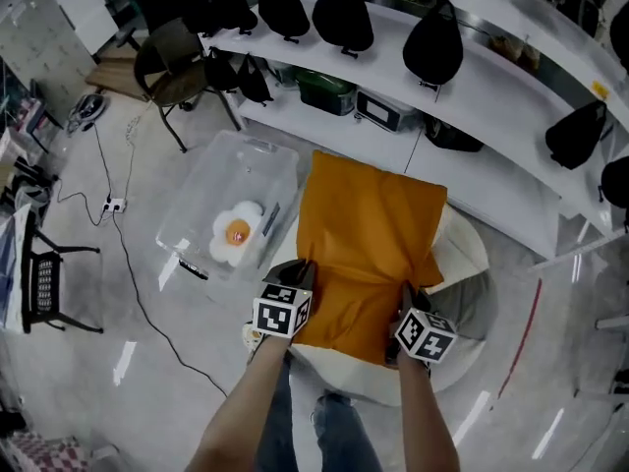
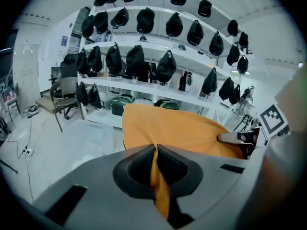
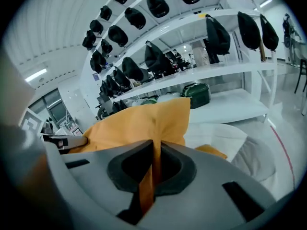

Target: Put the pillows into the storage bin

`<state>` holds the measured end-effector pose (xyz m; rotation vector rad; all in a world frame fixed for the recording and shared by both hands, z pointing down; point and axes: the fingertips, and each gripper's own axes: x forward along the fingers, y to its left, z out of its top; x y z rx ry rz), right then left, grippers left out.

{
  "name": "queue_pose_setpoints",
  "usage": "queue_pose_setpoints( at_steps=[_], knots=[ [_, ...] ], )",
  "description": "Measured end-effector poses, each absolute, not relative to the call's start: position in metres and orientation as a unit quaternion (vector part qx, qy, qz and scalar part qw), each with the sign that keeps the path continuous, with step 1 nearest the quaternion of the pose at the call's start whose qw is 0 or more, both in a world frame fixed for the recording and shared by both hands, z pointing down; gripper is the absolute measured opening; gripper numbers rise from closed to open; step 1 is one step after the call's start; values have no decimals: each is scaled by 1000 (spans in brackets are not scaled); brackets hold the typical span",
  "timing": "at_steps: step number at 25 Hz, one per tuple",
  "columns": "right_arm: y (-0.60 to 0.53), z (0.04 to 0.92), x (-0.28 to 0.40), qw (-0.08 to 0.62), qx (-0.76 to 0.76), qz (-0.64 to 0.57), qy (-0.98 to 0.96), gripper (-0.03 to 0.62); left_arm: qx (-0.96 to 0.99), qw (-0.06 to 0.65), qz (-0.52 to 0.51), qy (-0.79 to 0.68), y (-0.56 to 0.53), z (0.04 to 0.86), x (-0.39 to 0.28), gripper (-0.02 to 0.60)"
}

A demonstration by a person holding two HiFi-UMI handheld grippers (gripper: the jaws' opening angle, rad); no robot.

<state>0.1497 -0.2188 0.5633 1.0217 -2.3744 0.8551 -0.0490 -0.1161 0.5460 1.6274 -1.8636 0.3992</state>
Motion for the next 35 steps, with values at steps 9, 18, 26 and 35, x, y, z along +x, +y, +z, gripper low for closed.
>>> queue_pose_setpoints(
  at_steps=[9, 18, 26, 35],
  knots=[
    [-155, 572, -33, 229, 296, 305, -876, 9, 553, 324, 143, -754, -24, 552, -215, 28],
    [-111, 609, -209, 257, 269, 305, -877, 9, 519, 349, 140, -768, 32, 595, -382, 26],
    [-108, 661, -338, 273, 272, 309, -869, 9, 508, 361, 148, -768, 34, 649, -513, 26],
    [-121, 719, -420, 267, 304, 324, -855, 12, 513, 343, 171, -768, 10, 705, -604, 26]
  ],
)
